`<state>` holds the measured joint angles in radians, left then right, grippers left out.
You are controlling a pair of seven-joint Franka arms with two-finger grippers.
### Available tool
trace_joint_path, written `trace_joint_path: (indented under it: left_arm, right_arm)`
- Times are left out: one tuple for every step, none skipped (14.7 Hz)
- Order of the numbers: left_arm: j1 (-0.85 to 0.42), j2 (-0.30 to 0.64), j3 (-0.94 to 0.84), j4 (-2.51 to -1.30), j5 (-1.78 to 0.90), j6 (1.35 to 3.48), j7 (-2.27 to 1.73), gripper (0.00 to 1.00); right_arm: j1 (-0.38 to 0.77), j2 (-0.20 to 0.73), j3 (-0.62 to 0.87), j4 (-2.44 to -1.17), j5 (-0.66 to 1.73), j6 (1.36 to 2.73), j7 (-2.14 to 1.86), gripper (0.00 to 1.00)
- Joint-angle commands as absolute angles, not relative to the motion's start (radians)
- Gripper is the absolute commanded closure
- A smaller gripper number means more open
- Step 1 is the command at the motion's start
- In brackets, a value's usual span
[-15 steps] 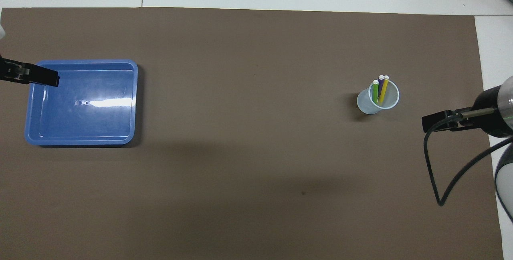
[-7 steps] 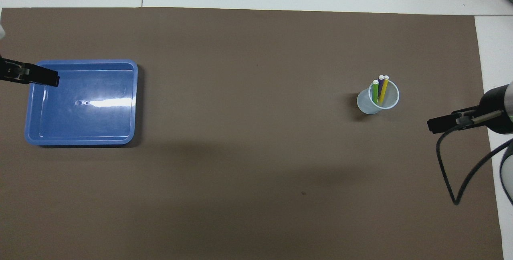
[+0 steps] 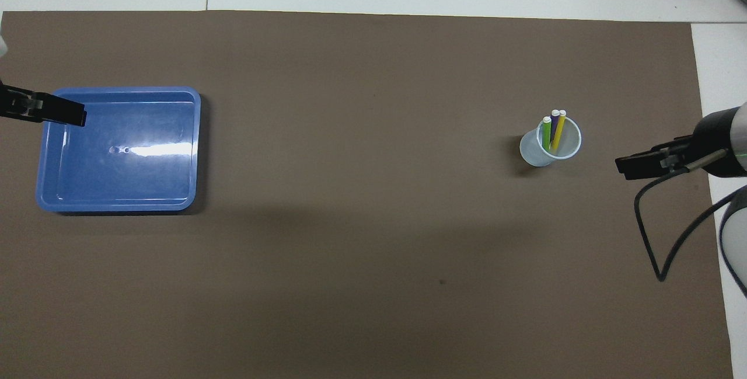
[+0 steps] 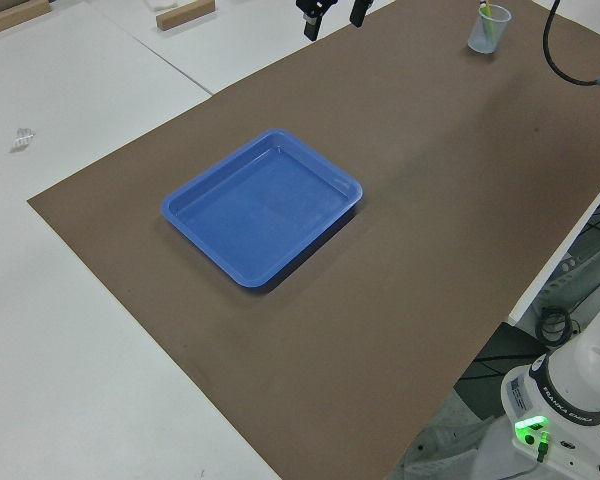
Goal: Right arm passes pens to left for tray arrangement
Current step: 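Move the right gripper over the white cup of pens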
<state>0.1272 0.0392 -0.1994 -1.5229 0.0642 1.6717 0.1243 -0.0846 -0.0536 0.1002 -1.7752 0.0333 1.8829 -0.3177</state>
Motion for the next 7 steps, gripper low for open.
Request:
trace_joint_path:
  left_arm:
    - [0.137,0.014,-0.202,-1.548,0.069,1.664,0.118,0.00]
    - [0.137,0.014,-0.202,-1.548,0.069,1.664,0.118,0.00]
    - [0.137,0.014,-0.202,-1.548,0.069,1.664,0.118,0.00]
    - [0.137,0.014,-0.202,-1.548,0.069,1.664,0.118,0.00]
    - [0.137,0.014,-0.202,-1.548,0.069,1.664,0.118,0.00]
    - [0.137,0.014,-0.202,-1.548,0.069,1.664,0.118,0.00]
    - [0.137,0.014,-0.202,-1.548,0.069,1.664,0.118,0.00]
  right_arm:
    - [-0.101,0.027,0.104,-1.712,0.052,1.937,-0.366,0.00]
    - [-0.103,0.063,0.104,-1.679,0.051,1.948,-0.373,0.00]
    - [-0.101,0.089,0.104,-1.660,0.046,1.968,-0.371,0.01]
    - [-0.097,0.106,0.104,-1.654,0.041,2.011,-0.371,0.01]
    - [-0.098,0.116,0.104,-1.652,0.041,2.041,-0.373,0.01]
    - [-0.100,0.150,0.104,-1.637,0.040,2.055,-0.373,0.02]
    - [-0.101,0.194,0.104,-1.578,0.034,2.045,-0.376,0.02]
